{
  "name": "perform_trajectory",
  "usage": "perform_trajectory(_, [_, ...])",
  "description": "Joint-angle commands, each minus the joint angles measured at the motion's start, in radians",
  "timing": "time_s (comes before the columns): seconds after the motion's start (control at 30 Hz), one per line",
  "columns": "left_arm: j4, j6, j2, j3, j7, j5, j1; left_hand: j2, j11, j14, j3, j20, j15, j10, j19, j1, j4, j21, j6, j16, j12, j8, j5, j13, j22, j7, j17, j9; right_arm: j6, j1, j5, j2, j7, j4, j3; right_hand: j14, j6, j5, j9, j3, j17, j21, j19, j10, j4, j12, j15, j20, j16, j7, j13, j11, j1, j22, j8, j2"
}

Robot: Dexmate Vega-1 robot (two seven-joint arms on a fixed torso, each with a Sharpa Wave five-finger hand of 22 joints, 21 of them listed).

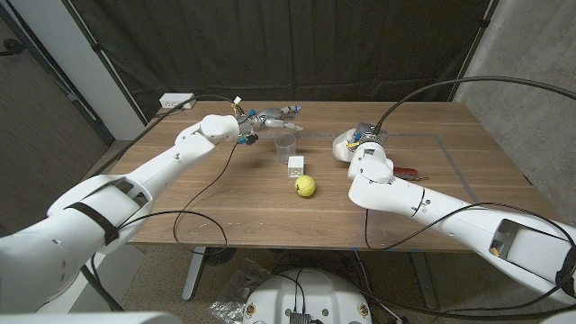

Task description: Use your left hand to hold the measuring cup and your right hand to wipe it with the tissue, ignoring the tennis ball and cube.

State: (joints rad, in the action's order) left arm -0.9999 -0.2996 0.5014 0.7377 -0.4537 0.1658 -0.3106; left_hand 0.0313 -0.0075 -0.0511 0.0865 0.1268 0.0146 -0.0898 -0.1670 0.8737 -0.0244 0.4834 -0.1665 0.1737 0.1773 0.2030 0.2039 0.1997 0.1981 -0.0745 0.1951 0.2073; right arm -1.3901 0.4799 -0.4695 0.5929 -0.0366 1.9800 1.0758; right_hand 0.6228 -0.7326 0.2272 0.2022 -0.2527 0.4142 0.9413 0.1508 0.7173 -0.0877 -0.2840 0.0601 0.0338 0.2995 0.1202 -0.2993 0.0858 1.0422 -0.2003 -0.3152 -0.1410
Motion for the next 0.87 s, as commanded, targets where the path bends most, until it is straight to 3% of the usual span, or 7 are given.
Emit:
perform_trajectory(0.03, [0.011, -0.054, 0.008, -0.020, -0.042, 0.035, 0.004, 0.007, 0.007, -0.027, -0.004, -0.002, 0.008, -0.026, -0.021, -0.023, 0.014, -0.007, -0.032, 0.003, 0.005, -0.005, 0.008, 0.003, 0.003, 0.000, 0.001, 0.002, -0.006, -0.005, -0.171, -0.015, 0.237, -0.011, 0.004, -0.056, 0.127, 0.002, -0.010, -0.002, -0.016, 0.007, -0.026, -0.111, 0.005, 0.060, 0.089, -0.010, -0.039, 0.008, 0.025, -0.010, -0.020, 0.008, 0.080, 0.021])
perform_trajectory(0.17, [-0.023, -0.064, 0.025, -0.035, -0.035, 0.044, -0.012, 0.009, 0.009, -0.032, -0.005, -0.001, 0.009, -0.032, -0.026, -0.028, 0.017, -0.010, -0.036, 0.004, 0.006, -0.006, 0.007, 0.003, 0.004, -0.002, 0.002, 0.002, -0.006, -0.010, -0.221, -0.011, 0.335, -0.003, 0.004, -0.206, 0.306, 0.015, -0.010, 0.016, -0.055, -0.005, -0.079, -0.305, 0.006, 0.102, 0.028, -0.031, -0.112, 0.000, 0.061, -0.029, -0.068, 0.014, 0.142, 0.051])
perform_trajectory(0.23, [-0.041, -0.070, 0.035, -0.043, -0.029, 0.048, -0.022, 0.011, 0.011, -0.033, -0.006, -0.001, 0.009, -0.036, -0.026, -0.031, 0.019, -0.010, -0.037, 0.006, 0.006, -0.006, 0.007, 0.003, 0.004, -0.003, 0.002, 0.002, -0.006, -0.009, -0.263, -0.010, 0.395, 0.001, 0.002, -0.274, 0.392, 0.024, -0.011, 0.031, -0.071, -0.021, -0.116, -0.395, 0.013, 0.100, 0.006, -0.046, -0.118, -0.010, 0.077, -0.052, -0.098, 0.015, 0.143, 0.062])
perform_trajectory(0.37, [-0.090, -0.078, 0.064, -0.068, -0.017, 0.064, -0.052, 0.012, 0.011, -0.034, -0.007, -0.002, 0.008, -0.037, -0.026, -0.034, 0.021, -0.010, -0.038, 0.007, 0.008, -0.006, 0.007, 0.003, 0.005, -0.004, 0.001, 0.002, -0.006, 0.044, -0.323, -0.011, 0.396, 0.039, -0.042, -0.378, 0.511, 0.029, -0.011, 0.068, -0.087, -0.049, -0.163, -0.415, 0.041, 0.081, -0.037, -0.066, -0.121, -0.038, 0.090, -0.057, -0.169, 0.018, 0.143, 0.081])
perform_trajectory(0.43, [-0.108, -0.086, 0.076, -0.079, -0.008, 0.070, -0.067, 0.013, 0.012, -0.034, -0.008, -0.002, 0.009, -0.037, -0.026, -0.034, 0.021, -0.010, -0.039, 0.008, 0.009, -0.006, 0.007, 0.003, 0.005, -0.003, 0.001, 0.002, -0.006, 0.076, -0.368, -0.016, 0.377, 0.056, -0.060, -0.434, 0.555, 0.035, -0.011, 0.089, -0.106, -0.073, -0.186, -0.570, 0.061, 0.093, -0.053, -0.068, -0.115, -0.053, 0.100, -0.108, -0.218, 0.018, 0.133, 0.073])
perform_trajectory(0.6, [-0.152, -0.104, 0.104, -0.103, 0.007, 0.081, -0.102, 0.016, 0.010, -0.035, -0.009, -0.003, 0.006, -0.036, -0.025, -0.039, 0.025, -0.009, -0.038, 0.010, 0.012, -0.005, 0.007, 0.002, 0.005, -0.005, 0.001, 0.002, 0.022, 0.183, -0.404, -0.027, 0.121, 0.108, -0.093, -0.596, 0.647, 0.036, -0.010, 0.110, -0.126, -0.140, -0.308, -0.733, 0.084, 0.102, -0.121, -0.091, -0.124, -0.073, 0.103, -0.148, -0.272, 0.018, 0.133, 0.057])
perform_trajectory(0.87, [-0.151, -0.076, 0.106, -0.117, 0.010, 0.109, -0.122, 0.020, 0.013, -0.037, -0.011, -0.003, 0.007, -0.042, -0.030, -0.047, 0.030, -0.011, -0.040, 0.012, 0.014, -0.004, 0.007, 0.002, 0.006, -0.005, 0.001, 0.002, 0.146, 0.312, -0.346, -0.086, -0.241, 0.086, -0.188, -0.523, 0.566, 0.034, -0.010, 0.083, -0.145, -0.132, -0.240, -0.680, 0.060, 0.069, -0.083, -0.091, -0.084, -0.046, 0.105, -0.128, -0.237, 0.019, 0.102, 0.021])
